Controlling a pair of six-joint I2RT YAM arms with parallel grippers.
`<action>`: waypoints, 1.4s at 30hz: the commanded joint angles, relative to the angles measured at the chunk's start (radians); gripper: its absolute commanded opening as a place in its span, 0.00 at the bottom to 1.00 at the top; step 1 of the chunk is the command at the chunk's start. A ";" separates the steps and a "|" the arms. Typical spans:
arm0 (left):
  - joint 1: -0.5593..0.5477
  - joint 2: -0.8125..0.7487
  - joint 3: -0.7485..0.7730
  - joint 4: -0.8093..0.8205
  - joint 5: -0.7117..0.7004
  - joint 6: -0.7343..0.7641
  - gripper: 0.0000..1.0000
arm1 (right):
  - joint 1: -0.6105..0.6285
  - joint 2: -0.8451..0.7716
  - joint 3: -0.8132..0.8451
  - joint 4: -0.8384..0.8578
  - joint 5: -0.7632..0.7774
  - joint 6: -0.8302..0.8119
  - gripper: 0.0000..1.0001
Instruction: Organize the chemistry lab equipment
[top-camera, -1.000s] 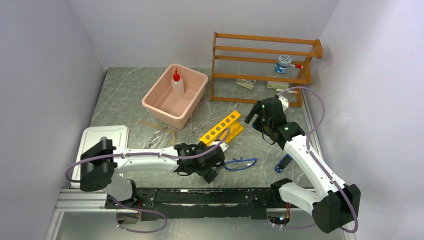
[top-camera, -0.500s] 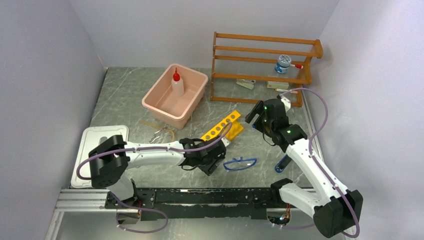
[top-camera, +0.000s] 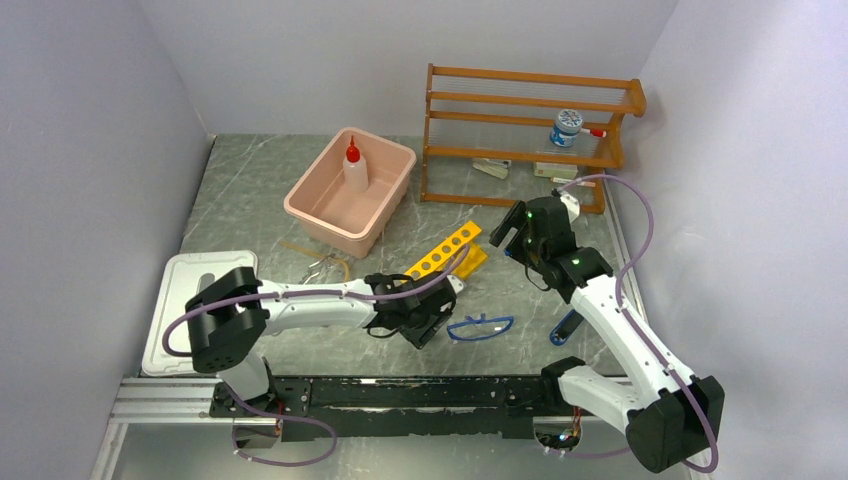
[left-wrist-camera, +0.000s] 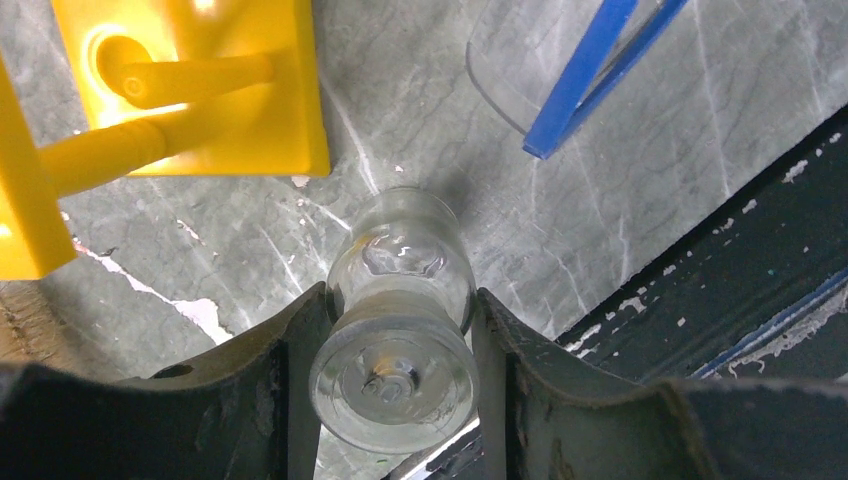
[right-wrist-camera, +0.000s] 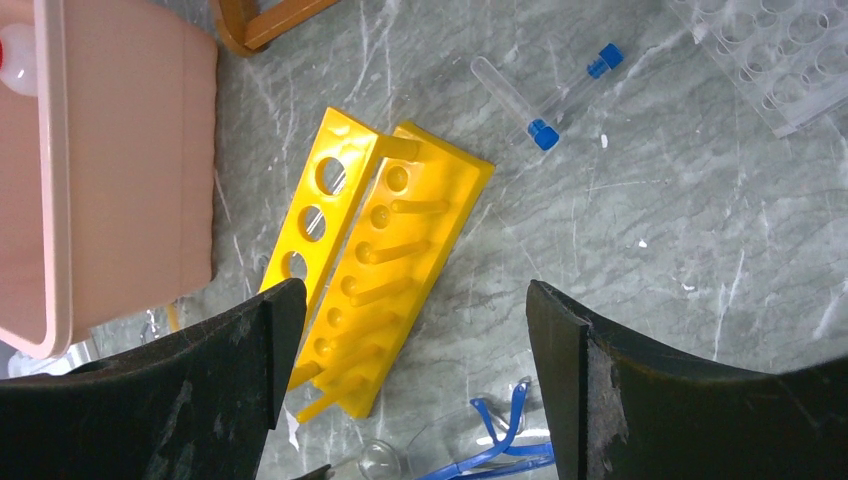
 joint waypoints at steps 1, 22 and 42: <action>0.005 -0.044 0.039 0.014 0.078 0.063 0.35 | -0.003 0.008 0.022 0.035 0.021 -0.019 0.84; 0.264 -0.162 0.483 -0.115 0.102 0.126 0.32 | -0.004 0.060 0.091 0.082 0.024 -0.055 0.84; 0.810 0.216 0.766 -0.272 -0.015 0.139 0.32 | -0.003 0.151 0.139 0.103 0.006 -0.140 0.84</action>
